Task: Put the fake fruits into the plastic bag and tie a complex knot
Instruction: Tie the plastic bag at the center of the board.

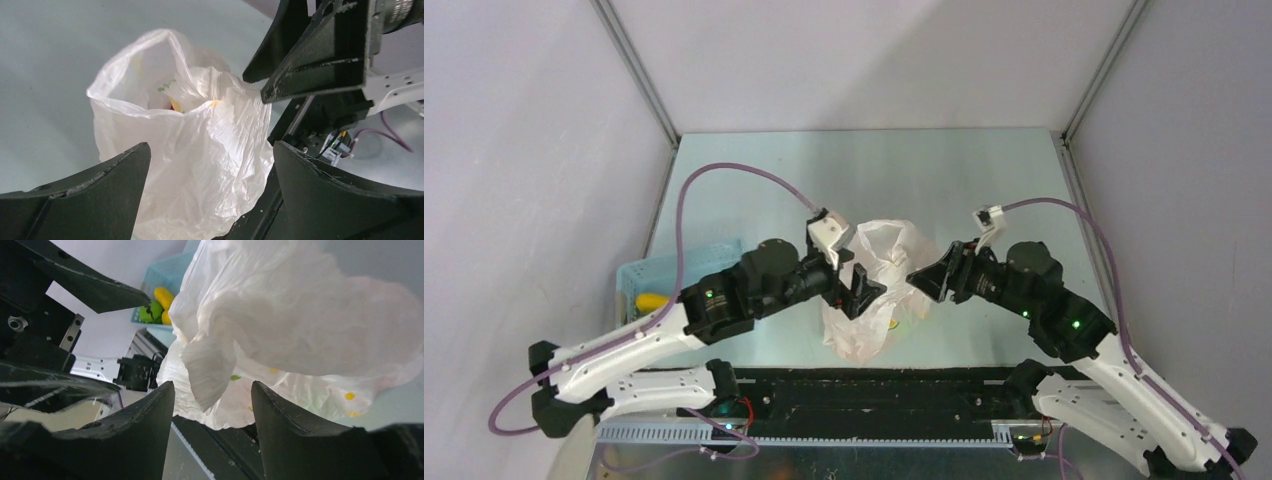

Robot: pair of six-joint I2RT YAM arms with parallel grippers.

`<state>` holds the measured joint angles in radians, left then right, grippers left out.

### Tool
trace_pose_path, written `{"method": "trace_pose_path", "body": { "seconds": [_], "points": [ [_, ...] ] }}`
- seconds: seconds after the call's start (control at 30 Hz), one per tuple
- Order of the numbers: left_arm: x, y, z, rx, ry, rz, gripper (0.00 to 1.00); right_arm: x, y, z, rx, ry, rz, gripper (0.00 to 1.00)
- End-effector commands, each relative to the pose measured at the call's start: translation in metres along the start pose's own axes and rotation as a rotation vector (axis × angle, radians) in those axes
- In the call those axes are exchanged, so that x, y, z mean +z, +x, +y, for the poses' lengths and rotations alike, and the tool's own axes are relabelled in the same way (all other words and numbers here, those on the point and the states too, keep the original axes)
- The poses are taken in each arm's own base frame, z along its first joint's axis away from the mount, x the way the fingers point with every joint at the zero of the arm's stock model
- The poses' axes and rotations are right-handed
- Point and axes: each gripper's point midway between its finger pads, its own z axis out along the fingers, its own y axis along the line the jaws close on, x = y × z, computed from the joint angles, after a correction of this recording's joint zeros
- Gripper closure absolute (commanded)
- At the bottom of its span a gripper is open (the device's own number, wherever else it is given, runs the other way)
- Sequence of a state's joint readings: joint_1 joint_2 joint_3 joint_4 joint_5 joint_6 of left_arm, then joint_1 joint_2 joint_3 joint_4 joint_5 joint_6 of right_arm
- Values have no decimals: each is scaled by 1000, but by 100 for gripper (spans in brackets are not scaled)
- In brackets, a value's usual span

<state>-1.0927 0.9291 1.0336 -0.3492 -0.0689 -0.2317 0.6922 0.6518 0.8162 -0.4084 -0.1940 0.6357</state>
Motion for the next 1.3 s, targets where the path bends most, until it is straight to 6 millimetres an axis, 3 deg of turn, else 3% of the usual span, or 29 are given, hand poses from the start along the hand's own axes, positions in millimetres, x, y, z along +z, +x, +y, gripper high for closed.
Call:
{"method": "trace_pose_path", "body": {
  "seconds": [0.0, 0.17, 0.4, 0.6, 0.7, 0.8, 1.03, 1.1, 1.27],
  "points": [
    [14, 11, 10, -6, -161, 1, 1, 6, -7, 18, 7, -20, -23, 40],
    [22, 20, 14, 27, -241, 28, 1, 22, -4, 36, 18, -93, 4, 47],
    [33, 28, 12, 50, -247, 51, 1, 33, -17, 57, 25, -166, -49, 65],
    [35, 20, 4, 13, -210, 18, 1, 46, -29, 50, -13, -80, -124, 73],
    [31, 15, -2, -9, -167, -17, 1, 50, -36, 45, -32, -34, -163, 85],
    [31, 19, -5, -12, -150, -12, 1, 52, -43, 46, -34, -23, -193, 91],
    [40, 41, 22, 45, -307, 76, 1, 52, -53, 56, -54, -35, -235, 93],
    [40, 40, 31, 70, -354, 78, 14, 50, -56, 55, -68, -23, -242, 91],
    [36, 32, 59, 33, -380, 68, 61, 36, -78, 50, -143, 17, -305, 76]
  ]
}}
